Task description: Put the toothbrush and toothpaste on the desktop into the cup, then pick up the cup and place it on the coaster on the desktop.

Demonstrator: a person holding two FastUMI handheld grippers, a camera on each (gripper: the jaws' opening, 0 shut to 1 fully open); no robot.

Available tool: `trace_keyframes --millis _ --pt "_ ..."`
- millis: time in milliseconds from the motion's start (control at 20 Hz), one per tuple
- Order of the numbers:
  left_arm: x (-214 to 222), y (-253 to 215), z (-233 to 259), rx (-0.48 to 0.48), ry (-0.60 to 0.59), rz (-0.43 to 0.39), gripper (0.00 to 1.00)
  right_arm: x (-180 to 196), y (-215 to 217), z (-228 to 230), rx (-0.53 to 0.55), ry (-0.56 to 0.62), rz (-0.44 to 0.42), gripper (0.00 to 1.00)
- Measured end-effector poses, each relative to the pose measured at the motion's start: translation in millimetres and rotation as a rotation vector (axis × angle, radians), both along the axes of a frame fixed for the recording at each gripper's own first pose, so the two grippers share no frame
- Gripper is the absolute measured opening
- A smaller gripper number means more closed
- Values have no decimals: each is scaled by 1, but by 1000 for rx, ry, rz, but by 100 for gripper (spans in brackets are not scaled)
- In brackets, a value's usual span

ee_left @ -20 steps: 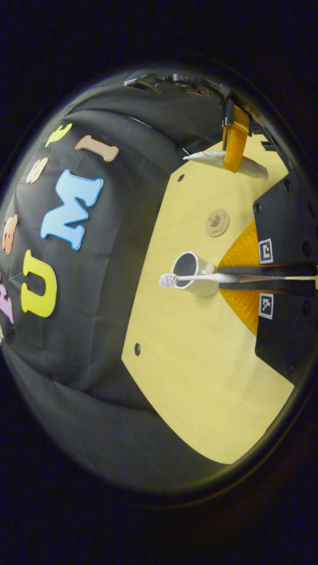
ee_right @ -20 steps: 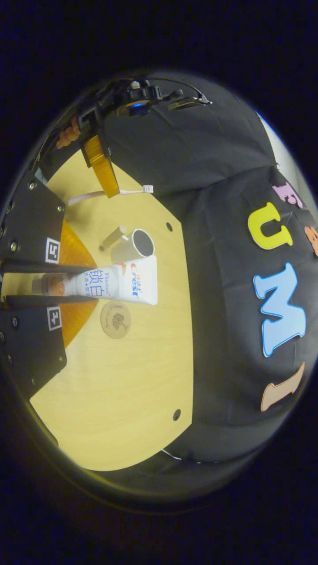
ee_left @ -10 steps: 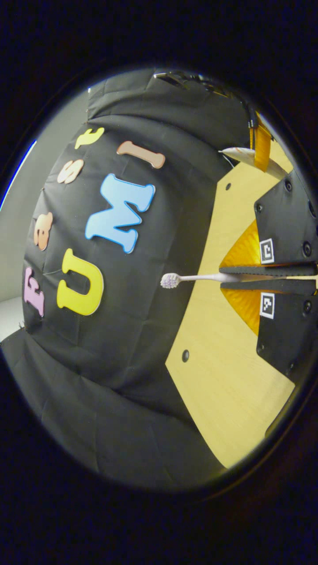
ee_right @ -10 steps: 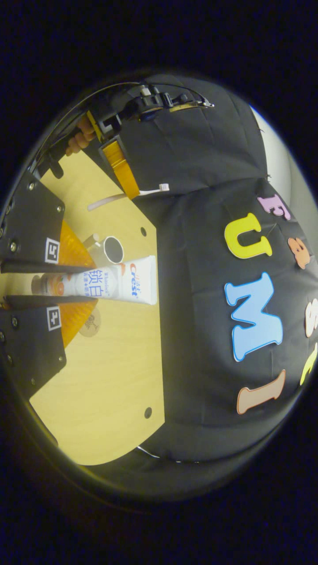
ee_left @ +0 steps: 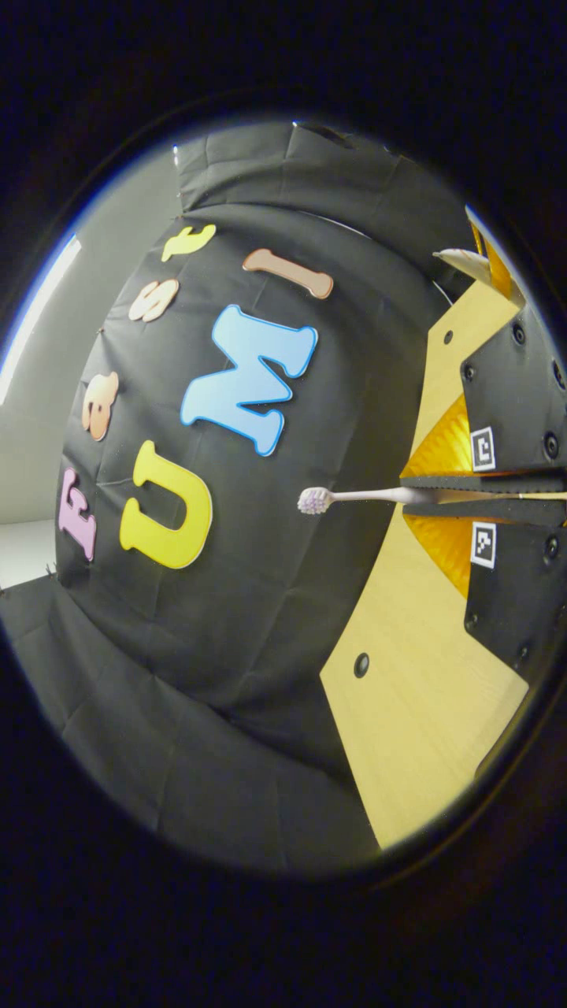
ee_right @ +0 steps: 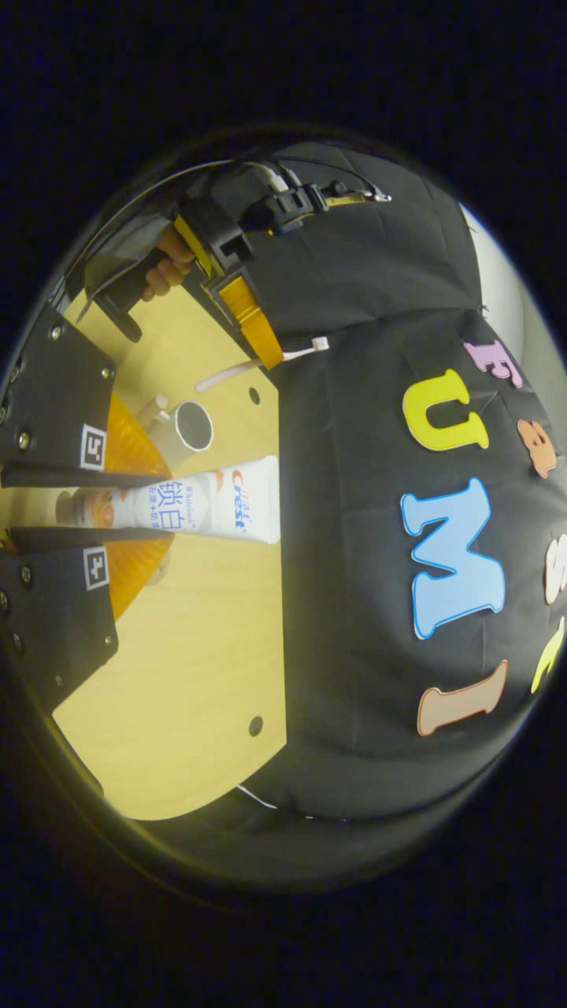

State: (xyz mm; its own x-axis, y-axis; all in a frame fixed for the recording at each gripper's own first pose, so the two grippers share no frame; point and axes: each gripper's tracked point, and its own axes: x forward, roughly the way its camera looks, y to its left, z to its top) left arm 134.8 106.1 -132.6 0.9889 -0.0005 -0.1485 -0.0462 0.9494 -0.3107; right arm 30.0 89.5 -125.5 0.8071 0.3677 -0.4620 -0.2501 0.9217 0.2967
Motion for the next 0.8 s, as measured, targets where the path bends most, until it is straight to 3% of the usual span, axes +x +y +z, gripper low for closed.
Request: trace_keyframes --millis 100,350,800 --pt "13 -1 -12 9 14 4 9 2 0 -2 -7 12 0 17" --pt "31 -3 -62 19 85 -3 10 5 3 -11 -21 40 -1 21" --pt "19 -14 -104 72 174 -30 12 8 6 -15 2 37 57 21"
